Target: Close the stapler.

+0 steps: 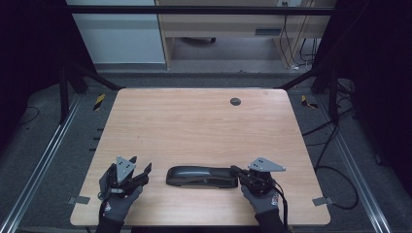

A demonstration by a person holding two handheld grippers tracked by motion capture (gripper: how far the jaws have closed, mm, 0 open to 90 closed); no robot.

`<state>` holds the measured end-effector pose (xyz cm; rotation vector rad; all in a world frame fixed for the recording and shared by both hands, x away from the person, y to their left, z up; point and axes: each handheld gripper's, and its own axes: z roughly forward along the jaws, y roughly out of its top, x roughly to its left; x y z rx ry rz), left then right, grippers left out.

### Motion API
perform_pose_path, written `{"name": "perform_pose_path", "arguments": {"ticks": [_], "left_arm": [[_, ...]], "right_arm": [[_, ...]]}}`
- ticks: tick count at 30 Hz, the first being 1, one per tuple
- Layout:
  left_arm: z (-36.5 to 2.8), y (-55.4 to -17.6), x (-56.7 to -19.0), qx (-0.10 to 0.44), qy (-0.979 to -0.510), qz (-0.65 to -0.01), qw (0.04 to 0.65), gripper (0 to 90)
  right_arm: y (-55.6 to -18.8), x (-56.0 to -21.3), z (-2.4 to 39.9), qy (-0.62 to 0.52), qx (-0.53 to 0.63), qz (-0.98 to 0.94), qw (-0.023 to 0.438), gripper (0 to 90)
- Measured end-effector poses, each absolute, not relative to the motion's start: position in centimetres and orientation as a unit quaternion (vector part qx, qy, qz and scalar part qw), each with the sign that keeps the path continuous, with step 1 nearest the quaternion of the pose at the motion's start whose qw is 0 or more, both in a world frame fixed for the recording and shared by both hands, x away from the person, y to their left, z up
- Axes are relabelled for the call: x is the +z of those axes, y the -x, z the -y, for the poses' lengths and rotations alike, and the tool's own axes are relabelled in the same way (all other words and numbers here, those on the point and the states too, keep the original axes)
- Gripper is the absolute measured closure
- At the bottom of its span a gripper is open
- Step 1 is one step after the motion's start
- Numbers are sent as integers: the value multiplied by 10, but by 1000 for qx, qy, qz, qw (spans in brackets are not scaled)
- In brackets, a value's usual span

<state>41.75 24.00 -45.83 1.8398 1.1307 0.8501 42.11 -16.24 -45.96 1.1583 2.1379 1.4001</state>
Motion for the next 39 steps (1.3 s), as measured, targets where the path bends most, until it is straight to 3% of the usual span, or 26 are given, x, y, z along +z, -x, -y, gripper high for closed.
{"name": "perform_pose_path", "arguments": {"ticks": [6,17,30,39], "left_arm": [[-241,-418,-459,334,-727,-448,398,399],[-242,-420,-462,328,-731,-449,397,395],[-250,-427,-470,317,-736,-457,386,395],[-262,-436,-481,312,-739,-477,359,389]], "right_arm": [[-420,-446,163,-389,521,-740,173,900],[-427,-441,178,-414,508,-726,206,797],[-447,-471,236,-493,439,-713,237,519],[-453,-491,263,-527,377,-716,260,420]]}}
